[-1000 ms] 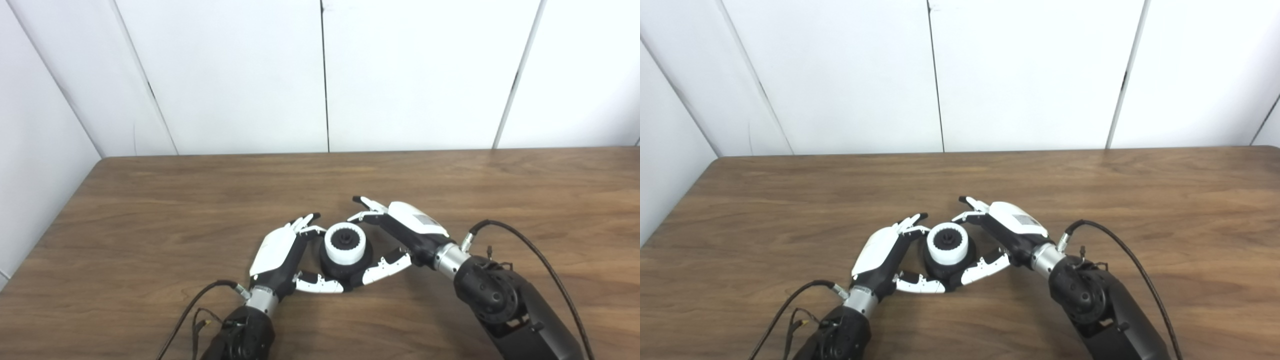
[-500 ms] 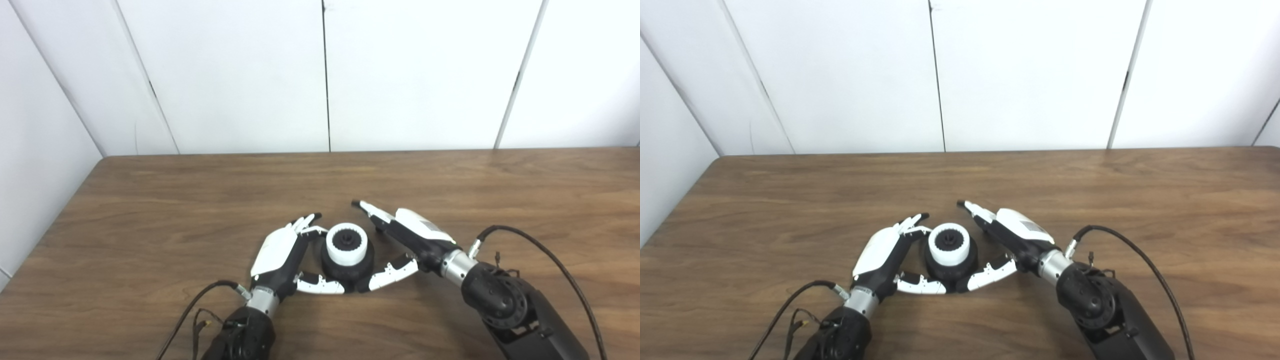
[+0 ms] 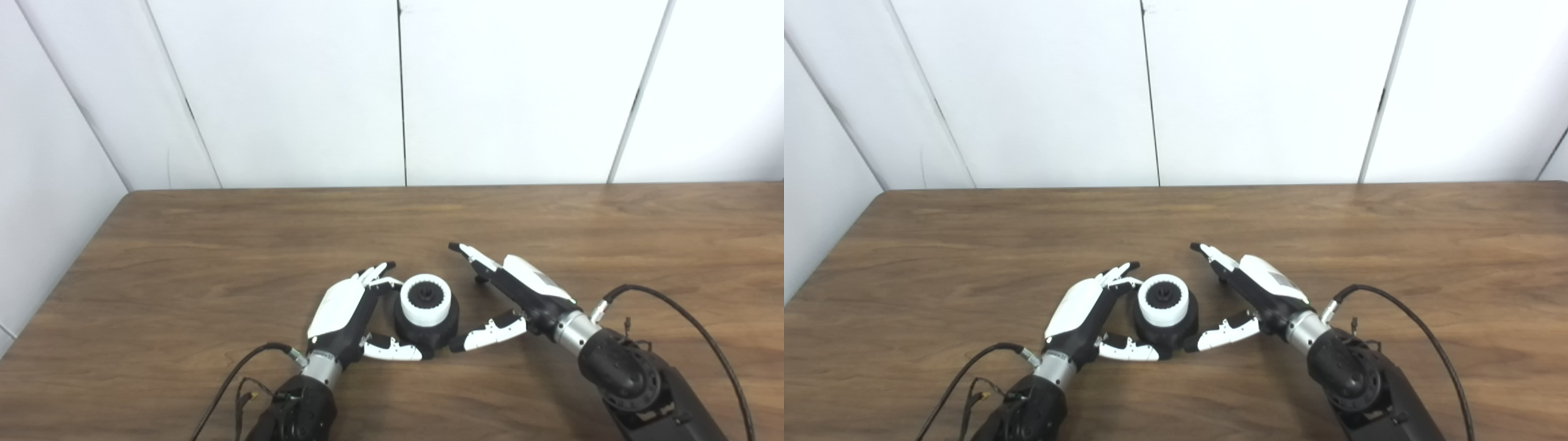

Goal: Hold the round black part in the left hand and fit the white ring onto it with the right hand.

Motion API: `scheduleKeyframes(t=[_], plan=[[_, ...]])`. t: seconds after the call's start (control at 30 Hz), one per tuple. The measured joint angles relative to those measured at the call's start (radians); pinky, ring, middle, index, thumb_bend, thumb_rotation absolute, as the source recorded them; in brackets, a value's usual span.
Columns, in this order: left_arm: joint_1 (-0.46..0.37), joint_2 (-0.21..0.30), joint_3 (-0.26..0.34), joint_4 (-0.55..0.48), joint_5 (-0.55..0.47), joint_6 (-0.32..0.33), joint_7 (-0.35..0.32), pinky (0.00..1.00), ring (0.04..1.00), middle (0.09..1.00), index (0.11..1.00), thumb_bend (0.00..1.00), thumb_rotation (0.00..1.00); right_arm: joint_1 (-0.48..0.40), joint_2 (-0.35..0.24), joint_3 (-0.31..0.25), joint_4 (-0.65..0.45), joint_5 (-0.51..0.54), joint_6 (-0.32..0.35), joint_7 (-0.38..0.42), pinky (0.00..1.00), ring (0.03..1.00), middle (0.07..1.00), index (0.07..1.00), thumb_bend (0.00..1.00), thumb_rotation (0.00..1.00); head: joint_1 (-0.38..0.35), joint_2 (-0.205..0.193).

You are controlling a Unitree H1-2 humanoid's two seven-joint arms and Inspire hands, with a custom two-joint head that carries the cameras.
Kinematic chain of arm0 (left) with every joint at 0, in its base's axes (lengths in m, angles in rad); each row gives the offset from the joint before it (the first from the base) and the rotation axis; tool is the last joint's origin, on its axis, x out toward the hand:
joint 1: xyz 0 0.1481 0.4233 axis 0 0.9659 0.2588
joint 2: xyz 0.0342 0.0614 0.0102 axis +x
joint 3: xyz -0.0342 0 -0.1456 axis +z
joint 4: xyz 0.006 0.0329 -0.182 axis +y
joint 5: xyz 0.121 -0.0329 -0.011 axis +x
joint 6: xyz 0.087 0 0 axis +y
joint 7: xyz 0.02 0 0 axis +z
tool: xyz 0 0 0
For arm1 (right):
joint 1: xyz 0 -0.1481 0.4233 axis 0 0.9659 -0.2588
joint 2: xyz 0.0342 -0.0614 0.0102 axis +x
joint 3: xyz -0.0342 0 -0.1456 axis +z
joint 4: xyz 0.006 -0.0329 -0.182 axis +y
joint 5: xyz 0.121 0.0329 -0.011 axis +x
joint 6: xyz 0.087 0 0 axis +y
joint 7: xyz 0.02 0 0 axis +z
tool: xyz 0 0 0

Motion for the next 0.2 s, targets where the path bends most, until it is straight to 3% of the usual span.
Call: scheduleKeyframes(t=[0.2], plan=[[0.000,0.001,0.001,0.000,-0.004,-0.002,-0.006,0.97,0.965,0.960,0.589,0.84,0.37,0.009,-0.001,-0.006,-0.004,0.000,-0.001,-0.010,0.82,0.974,1.000,1.000,1.00,0.46,-0.008,0.003]])
